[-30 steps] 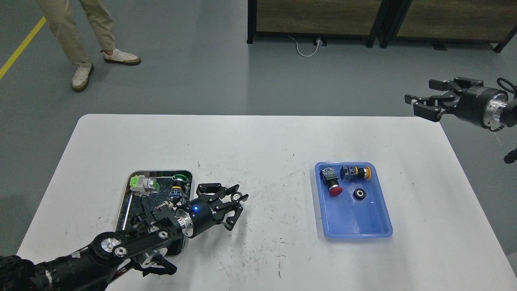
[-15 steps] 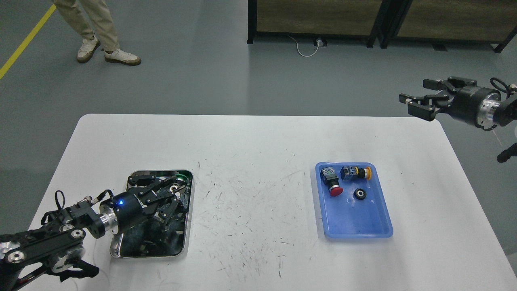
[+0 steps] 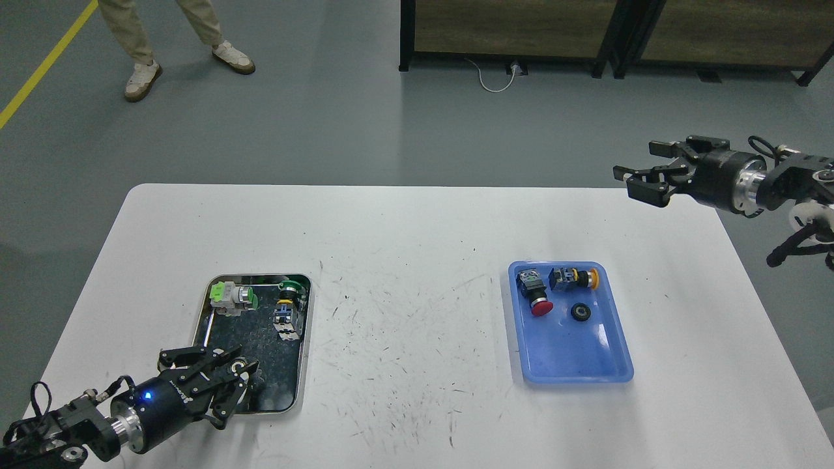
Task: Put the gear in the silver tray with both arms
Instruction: 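Place the gear into the silver tray and open the left gripper, then lower the right gripper into the blue tray and grasp another black gear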
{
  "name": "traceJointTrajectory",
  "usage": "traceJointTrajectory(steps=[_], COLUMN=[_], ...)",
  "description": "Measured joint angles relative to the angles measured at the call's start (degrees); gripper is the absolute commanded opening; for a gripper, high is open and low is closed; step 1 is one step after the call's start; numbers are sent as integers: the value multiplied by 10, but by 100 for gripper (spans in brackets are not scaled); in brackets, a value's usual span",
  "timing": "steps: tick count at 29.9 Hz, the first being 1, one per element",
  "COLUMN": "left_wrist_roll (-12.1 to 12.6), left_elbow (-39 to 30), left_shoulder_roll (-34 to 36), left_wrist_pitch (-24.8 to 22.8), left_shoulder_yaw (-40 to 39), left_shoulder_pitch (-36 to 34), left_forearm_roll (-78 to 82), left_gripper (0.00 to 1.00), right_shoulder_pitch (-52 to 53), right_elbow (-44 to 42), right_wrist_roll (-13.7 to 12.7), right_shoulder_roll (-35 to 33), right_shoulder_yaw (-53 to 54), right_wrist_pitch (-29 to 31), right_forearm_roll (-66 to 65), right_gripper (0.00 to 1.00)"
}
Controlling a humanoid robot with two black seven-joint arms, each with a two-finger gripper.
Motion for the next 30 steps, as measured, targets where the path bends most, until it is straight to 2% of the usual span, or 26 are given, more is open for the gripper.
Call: traceJointTrajectory(steps=[3, 6, 8, 10, 16, 26, 30], left_wrist_roll=[-4, -9, -11, -12, -16, -16, -15], left_elbow=[6, 12, 16, 20, 25, 24, 21], left_shoulder_roll=[-4, -6, -7, -9, -14, -13, -3], left_wrist_pitch=[1, 1, 1, 1, 5, 6, 7], left_shoulder_yaw=[0, 0, -1, -3, -3, -10, -42], left_shoulder_pitch=[6, 9, 14, 16, 17, 16, 15], left_forearm_roll=[0, -2, -2, -5, -29, -57, -79], left_gripper=[24, 32, 41, 55, 79, 96, 97], right_shoulder_pitch=[0, -1, -4, -9, -21, -72, -105], right_elbow=[1, 2, 4, 8, 31, 87, 112], right_wrist_roll=[0, 0, 0, 0, 1, 0, 0], right_shoulder_roll=[5, 12, 16, 20, 32, 43, 43], right_shoulder_yaw=[-5, -12, -17, -22, -42, -68, -77], right_wrist_pitch=[0, 0, 0, 0, 0, 0, 0], right_forearm_roll=[-8, -17, -22, -26, -42, -78, -101], right_gripper=[82, 82, 82, 82, 82, 82, 82])
